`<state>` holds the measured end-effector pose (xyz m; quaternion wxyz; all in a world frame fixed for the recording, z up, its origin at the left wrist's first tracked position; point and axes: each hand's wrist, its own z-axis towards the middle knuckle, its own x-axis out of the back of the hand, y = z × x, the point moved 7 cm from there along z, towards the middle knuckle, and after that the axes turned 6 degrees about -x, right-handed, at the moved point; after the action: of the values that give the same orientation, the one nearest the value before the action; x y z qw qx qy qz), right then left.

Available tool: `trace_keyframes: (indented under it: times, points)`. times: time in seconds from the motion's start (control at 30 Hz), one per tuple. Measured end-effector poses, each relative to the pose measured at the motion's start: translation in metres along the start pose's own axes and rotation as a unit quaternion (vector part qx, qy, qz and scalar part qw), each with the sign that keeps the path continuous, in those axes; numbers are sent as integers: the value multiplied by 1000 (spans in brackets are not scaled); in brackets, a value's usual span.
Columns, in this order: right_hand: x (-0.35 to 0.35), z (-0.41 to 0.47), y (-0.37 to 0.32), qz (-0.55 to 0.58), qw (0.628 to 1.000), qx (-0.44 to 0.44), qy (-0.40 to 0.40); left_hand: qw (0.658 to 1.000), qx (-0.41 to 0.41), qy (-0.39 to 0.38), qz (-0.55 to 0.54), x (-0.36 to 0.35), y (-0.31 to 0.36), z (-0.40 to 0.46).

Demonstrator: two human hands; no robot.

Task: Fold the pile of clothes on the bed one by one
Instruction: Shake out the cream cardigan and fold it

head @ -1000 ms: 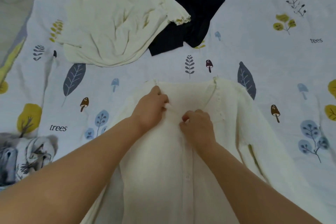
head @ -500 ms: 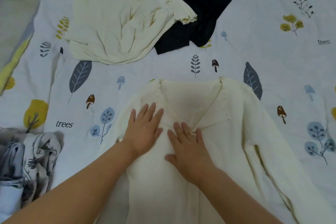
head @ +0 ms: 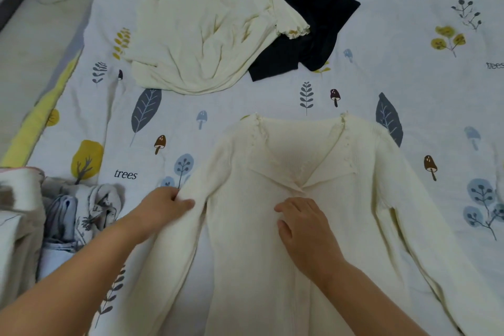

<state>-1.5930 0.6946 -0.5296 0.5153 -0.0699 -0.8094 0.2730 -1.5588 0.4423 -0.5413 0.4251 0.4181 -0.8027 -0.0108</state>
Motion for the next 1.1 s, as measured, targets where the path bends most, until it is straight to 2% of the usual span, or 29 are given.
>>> trace_keyframes:
  times: [0.07, 0.13, 0.17, 0.2, 0.27, 0.3, 0.33, 0.4, 0.43, 0.5, 0.53, 0.6, 0.67, 0.73, 0.8, 0.9, 1.0, 1.03, 1.1]
  points:
    - [-1, -9, -9, 21, 1000, -2, -16, 995, -32, 52, 75, 17, 14, -9]
    - [-2, -17, -18, 97, 994, -29, -41, 991, -70, 94, 69, 26, 36, -21]
    - [-2, -20, -24, 171, 982, -58, -59, 990, -86, 104, 42, 27, 48, -29]
    - [-3, -25, -31, 262, 957, -92, -86, 990, -96, 105, 2, 26, 60, -36]
    - [-13, -36, -49, 431, 874, -139, -177, 985, -97, 74, -119, 15, 82, -48]
    - [-20, -40, -58, 482, 839, -137, -214, 974, -99, 35, -200, 7, 93, -53]
    - [-24, -43, -65, 507, 823, -121, -226, 955, -100, -19, -280, -3, 106, -59]
    - [-18, -44, -62, 535, 820, -112, -169, 908, -116, -127, -381, -19, 129, -70]
    - [-14, -43, -50, 548, 816, -139, -126, 899, -133, -149, -389, -22, 135, -71]
    - [-8, -44, -17, 558, 797, -224, -65, 914, -154, -104, -361, -17, 132, -62]
    - [-6, -47, 3, 534, 801, -269, -41, 931, -151, -51, -329, -12, 123, -54]
    - [1, -54, 43, 386, 854, -349, -3, 963, -134, 37, -229, -8, 101, -40]
    - [6, -61, 64, 245, 892, -379, 19, 989, -136, 19, -58, -24, 85, -34]
    - [6, -65, 62, 202, 899, -388, 27, 984, -151, -40, 90, -56, 71, -40]
    - [-2, -64, 51, 146, 909, -391, -7, 970, -165, -38, 174, -79, 65, -53]
    - [-16, -61, 39, 90, 915, -390, -54, 940, -216, 67, 256, -91, 72, -61]
    - [-19, -57, 41, 99, 919, -378, -63, 916, -248, 110, 296, -92, 83, -52]
    - [-17, -57, 44, 131, 920, -365, -61, 923, -250, 118, 269, -89, 83, -47]
    - [-9, -59, 50, 243, 912, -323, -66, 952, -221, 158, 141, -72, 73, -38]
